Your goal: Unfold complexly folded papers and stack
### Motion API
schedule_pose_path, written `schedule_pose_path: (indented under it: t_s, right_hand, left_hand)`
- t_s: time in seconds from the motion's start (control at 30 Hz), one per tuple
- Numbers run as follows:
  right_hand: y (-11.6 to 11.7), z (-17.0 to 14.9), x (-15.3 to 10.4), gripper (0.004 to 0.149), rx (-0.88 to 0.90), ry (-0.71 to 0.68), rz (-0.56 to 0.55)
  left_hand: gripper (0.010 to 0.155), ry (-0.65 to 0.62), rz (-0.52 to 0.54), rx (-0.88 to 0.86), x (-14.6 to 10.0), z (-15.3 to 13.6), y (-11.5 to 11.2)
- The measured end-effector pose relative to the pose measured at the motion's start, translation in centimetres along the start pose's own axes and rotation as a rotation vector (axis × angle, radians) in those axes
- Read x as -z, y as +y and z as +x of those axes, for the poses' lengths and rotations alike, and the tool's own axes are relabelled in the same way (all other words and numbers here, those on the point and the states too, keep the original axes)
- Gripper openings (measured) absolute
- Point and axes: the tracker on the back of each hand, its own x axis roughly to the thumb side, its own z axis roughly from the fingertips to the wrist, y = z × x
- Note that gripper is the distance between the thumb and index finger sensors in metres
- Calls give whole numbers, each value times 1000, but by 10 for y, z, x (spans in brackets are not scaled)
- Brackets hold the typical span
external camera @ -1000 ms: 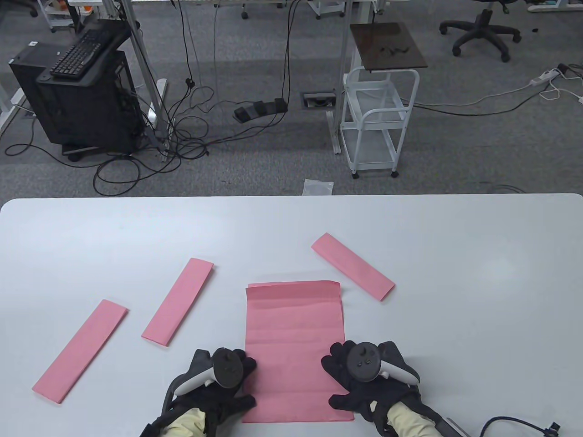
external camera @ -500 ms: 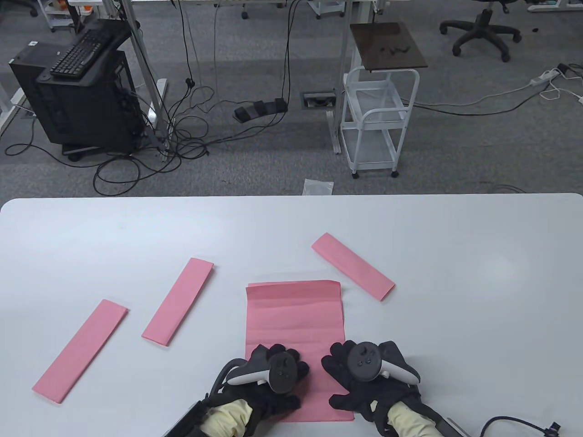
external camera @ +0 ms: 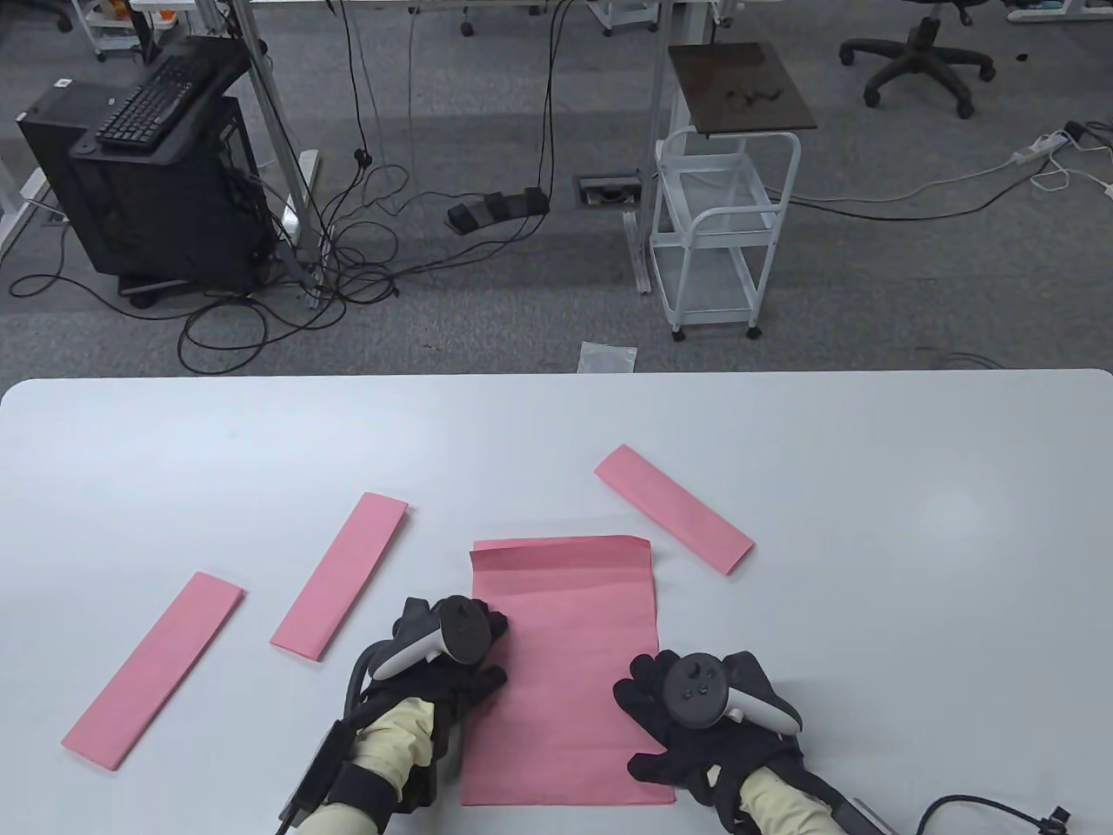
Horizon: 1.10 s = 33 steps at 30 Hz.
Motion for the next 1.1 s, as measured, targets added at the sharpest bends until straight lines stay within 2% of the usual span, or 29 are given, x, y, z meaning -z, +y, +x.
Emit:
schedule_pose_path:
  t_s: [0.13,0.23,0.27,0.33,0.43,0.5,0.6,0.83,0.97,1.1]
  right_hand:
    - [0,0,0,74,0,1,1]
    - [0,0,0,74,1,-1,4]
    - [0,0,0,74,2,-1,5]
    - [0,0,0,74,3,-2,7]
    - [0,0,0,74,4,-1,6]
    - [0,0,1,74,4,-1,6]
    - [0,0,1,74,3,-1,5]
    - [0,0,1,74,3,-1,7]
    - [1,0,1,74,5,-1,12]
    - [1,0,1,74,8,-2,19]
  left_hand:
    - [65,-11,5,7,-7,13,8]
    - [68,-167,63,114,-18,42,3]
    - [68,-212,50,133,-18,50,0]
    - [69,-288,-41,173,-15,71,-11]
    - [70,-270,-93,250,0,83,-17]
    - [72,-253,-94,267,12,83,-12]
    - [69,-177,-17,198,31,75,6]
    - [69,10,-6,-35,71,32,53]
    - [68,49,1,-78,76,21,63]
    - [68,20,21,-98,77,20,60]
